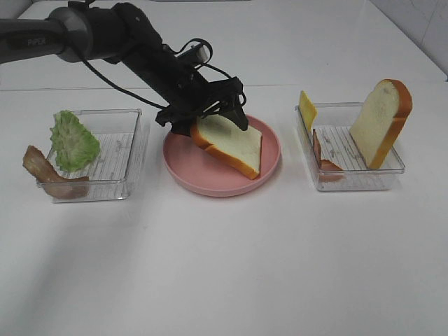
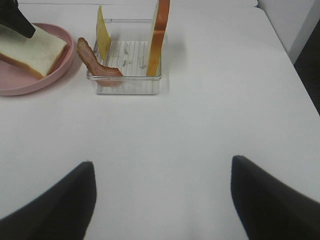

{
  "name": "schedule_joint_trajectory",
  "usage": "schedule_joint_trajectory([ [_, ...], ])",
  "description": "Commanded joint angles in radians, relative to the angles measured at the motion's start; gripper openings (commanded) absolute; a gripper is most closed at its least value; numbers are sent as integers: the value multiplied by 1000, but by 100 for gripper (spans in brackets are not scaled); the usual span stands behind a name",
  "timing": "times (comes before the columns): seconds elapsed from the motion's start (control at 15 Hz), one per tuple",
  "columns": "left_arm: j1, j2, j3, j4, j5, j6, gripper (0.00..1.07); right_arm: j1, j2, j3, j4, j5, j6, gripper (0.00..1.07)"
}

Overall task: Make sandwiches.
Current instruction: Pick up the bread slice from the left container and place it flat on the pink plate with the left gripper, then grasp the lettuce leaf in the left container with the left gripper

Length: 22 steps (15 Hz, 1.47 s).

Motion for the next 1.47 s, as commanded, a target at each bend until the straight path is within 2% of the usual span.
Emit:
schedule_joint_trajectory([
  [0.07, -54, -23, -56, 240, 14, -101, 77, -7, -11, -1, -1, -11, 0, 71],
  [0.2, -94, -23, -111, 460, 68, -200, 77, -7, -11, -1, -1, -11, 0, 71],
  [0.27, -103, -23, -123, 505, 85, -219, 77, -7, -11, -1, -1, -11, 0, 71],
  [0.33, -122, -23, -157, 589, 137, -259, 77, -7, -11, -1, -1, -11, 0, 71],
  [0.53, -124, -23, -237, 610, 224, -275, 77, -7, -11, -1, -1, -11, 0, 71],
  [0.8, -123, -23, -363, 729, 388, -276, 77, -7, -11, -1, -1, -11, 0, 71],
  [1.0, -85, -51, -378, 731, 387, -280, 77, -7, -11, -1, -1, -11, 0, 71],
  [1.27, 29, -93, -374, 582, 387, -279, 77, -7, -11, -1, -1, -11, 0, 71],
  [1.47, 92, -148, -328, 596, 387, -276, 77, -7, -11, -1, -1, -11, 0, 71],
])
